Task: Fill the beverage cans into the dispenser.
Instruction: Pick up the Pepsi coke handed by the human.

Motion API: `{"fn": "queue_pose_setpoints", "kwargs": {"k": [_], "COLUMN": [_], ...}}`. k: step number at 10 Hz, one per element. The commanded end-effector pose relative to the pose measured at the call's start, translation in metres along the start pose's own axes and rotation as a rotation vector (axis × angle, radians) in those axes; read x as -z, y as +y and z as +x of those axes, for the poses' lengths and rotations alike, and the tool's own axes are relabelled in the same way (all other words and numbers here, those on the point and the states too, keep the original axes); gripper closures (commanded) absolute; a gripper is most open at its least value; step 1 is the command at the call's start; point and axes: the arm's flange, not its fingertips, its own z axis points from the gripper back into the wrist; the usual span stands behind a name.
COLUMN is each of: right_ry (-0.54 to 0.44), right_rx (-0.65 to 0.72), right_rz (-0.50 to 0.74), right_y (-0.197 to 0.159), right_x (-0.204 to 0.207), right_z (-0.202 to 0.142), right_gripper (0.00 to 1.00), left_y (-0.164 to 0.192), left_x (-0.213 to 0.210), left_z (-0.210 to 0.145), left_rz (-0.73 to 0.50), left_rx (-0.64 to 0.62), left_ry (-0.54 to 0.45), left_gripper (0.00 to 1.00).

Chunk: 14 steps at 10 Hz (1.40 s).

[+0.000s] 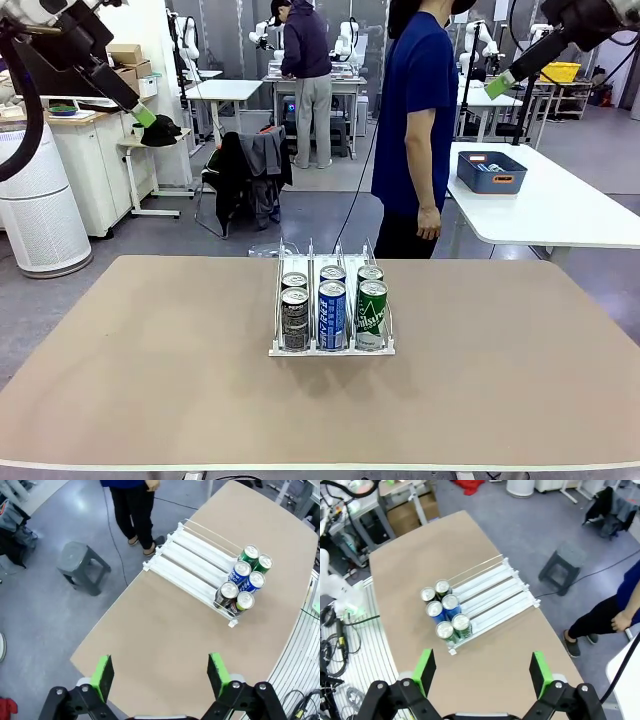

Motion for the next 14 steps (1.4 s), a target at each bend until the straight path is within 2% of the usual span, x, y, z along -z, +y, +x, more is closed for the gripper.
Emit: {"fn": "queue_pose_setpoints", "kwargs": {"k": [1,2,10,14], "right_ry": [-0.005,0.000,0.000,0.048], "right_rx": [0.040,0.000,0.000,0.015], "right_rz": [-0.086,0.000,0.000,-0.088], "right_y": [0.007,0.000,0.000,0.010], "right_x": [0.010,0.000,0.000,-0.010], "right_z": [-0.011,0.000,0.000,0.011], "right_gripper": [0.00,0.00,0.00,0.00], "left_y": [-0.018,0.000,0.000,0.000], "left_x": [0.013,0.000,0.000,0.000], "left_z": [-0.013,0.000,0.000,0.000], "left_rz": [0.004,0.000,0.000,0.000], "left_rx": [-0.014,0.000,0.000,0.000], "left_ry": [0.013,0.000,0.000,0.000], "left_gripper": [0.00,0.00,0.00,0.00]}}
